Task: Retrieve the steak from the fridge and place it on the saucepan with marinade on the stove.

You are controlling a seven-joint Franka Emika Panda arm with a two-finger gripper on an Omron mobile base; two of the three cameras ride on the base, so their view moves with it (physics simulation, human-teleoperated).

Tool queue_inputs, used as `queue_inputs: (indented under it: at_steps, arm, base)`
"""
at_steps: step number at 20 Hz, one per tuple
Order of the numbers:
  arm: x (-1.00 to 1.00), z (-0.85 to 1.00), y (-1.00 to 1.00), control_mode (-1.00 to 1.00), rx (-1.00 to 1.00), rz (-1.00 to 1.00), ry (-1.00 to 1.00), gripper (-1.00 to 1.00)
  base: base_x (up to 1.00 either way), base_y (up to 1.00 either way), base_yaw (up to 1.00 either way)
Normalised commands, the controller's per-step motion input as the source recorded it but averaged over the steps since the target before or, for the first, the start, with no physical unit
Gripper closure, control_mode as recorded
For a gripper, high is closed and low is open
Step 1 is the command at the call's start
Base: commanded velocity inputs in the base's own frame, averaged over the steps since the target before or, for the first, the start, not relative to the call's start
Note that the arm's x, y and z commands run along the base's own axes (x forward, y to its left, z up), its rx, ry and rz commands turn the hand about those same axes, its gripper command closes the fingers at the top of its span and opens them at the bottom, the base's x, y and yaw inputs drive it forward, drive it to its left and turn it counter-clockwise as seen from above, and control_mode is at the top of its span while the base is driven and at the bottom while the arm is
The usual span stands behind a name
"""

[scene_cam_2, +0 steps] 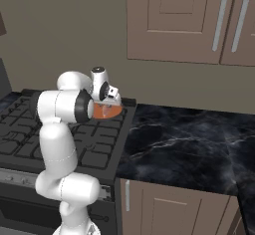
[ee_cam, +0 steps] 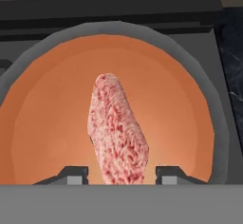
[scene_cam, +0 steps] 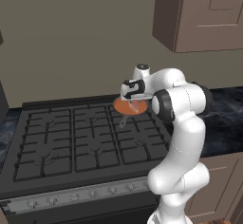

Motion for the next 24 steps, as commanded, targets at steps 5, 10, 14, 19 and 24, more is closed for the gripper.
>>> queue_inputs:
  at_steps: [5, 10, 14, 19, 24]
  arm:
    - [0.0, 0.0, 0.0, -1.0, 0.0, 0.0, 0.0, -1.0]
    - [-0.03, 0.06, 0.0, -1.0, 0.0, 0.0, 0.0, -1.0]
    - [-0.48, 0.19, 0.0, -1.0, 0.0, 0.0, -0.06, -1.0]
    - [-0.85, 0.16, -0.01, -1.0, 0.0, 0.0, -0.13, -1.0]
    - [-1.0, 0.15, -0.02, -1.0, 0.0, 0.0, -0.05, -1.0]
  base:
    - [0.0, 0.0, 0.0]
    - [0.0, 0.0, 0.0]
    - [0.0, 0.0, 0.0]
    - [0.0, 0.0, 0.0]
    - [0.0, 0.0, 0.0]
